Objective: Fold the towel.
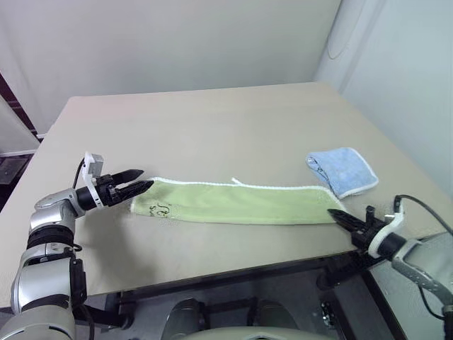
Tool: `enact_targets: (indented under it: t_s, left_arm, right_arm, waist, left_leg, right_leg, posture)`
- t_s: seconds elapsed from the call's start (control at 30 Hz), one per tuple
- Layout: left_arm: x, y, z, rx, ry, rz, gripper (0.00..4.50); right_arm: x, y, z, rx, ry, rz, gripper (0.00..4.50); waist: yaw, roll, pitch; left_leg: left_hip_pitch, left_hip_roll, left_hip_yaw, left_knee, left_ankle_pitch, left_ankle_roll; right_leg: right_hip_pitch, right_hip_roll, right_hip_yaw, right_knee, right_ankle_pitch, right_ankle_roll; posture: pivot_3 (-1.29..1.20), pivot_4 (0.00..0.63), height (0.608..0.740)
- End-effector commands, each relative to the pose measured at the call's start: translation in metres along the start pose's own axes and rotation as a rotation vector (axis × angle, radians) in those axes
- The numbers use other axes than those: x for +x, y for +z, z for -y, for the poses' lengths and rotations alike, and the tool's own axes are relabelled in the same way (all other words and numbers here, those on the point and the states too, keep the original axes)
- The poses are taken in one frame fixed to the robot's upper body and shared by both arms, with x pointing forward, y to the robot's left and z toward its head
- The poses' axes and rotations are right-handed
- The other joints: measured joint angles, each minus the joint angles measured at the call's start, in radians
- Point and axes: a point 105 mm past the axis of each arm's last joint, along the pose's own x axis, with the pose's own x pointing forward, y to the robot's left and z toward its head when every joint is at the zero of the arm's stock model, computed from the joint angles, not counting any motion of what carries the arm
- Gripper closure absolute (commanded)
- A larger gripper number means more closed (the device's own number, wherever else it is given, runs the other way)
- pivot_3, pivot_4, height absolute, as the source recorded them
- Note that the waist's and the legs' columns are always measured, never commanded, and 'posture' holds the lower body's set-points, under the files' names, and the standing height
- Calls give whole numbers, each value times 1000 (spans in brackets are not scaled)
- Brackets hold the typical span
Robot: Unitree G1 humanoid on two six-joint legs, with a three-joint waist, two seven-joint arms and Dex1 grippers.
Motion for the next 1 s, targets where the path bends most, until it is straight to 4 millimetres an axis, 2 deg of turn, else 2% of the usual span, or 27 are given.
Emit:
enact_targets:
  t_s: [0.03,0.13,0.23,0.33,0.43,0.53,0.67,0.8,0.9,1.0]
  left_arm:
    - [-1,13,-1,40,1,40,0]
    - [0,12,0,39,-3,39,0]
    - [1,10,1,40,-5,35,0]
    - [1,9,1,41,-7,31,0]
    - [2,8,1,42,-7,29,0]
    - [4,8,2,43,-12,27,0]
    - [5,6,3,43,-22,26,0]
    - [5,6,3,53,-20,31,0]
    - [4,6,4,51,-23,30,0]
    - [4,6,4,37,-32,17,0]
  right_arm:
    - [1,8,-51,-224,125,-6,4465]
    - [11,-2,-73,-315,177,-46,4465]
    - [26,-29,-103,-467,281,-131,4465]
    - [44,-58,-117,-542,352,-211,4465]
    - [63,-85,-120,-546,387,-282,4465]
    - [78,-102,-117,-558,388,-316,4465]
    - [97,-111,-107,-562,337,-324,4465]
    - [105,-118,-103,-564,341,-334,4465]
    - [107,-132,-98,-576,345,-381,3781]
    - [106,-142,-100,-580,379,-412,2752]
  waist:
    - [-3,2,1]
    - [-2,2,1]
    - [0,2,1]
    - [0,1,1]
    - [4,0,0]
    - [4,0,0]
    - [2,0,0]
    - [2,0,0]
    - [-1,0,0]
    - [-2,-1,0]
  left_leg:
    - [0,0,0,0,0,0]
    - [0,1,0,0,0,0]
    - [0,1,0,-1,0,0]
    - [-2,1,0,-1,0,0]
    - [-4,1,0,0,0,0]
    - [-9,1,0,1,0,1]
    - [-14,0,0,4,2,5]
    - [-14,0,0,4,2,6]
    - [-14,0,0,4,2,6]
    - [-14,0,0,4,2,6]
  right_leg:
    - [0,0,0,0,0,0]
    - [0,1,0,0,0,0]
    - [-1,1,0,0,0,0]
    - [-2,1,0,-1,0,0]
    - [-4,1,0,-1,0,0]
    - [-8,1,0,-1,2,2]
    - [-12,1,0,0,5,7]
    - [-12,1,0,0,5,8]
    - [-12,1,-1,0,6,8]
    - [-12,1,-1,1,6,8]
  posture:
    - [0,0,740]
    - [0,0,740]
    - [0,0,740]
    - [0,0,740]
    - [0,0,740]
    - [0,0,740]
    - [0,0,740]
    - [0,0,740]
    - [0,0,740]
    - [0,0,740]
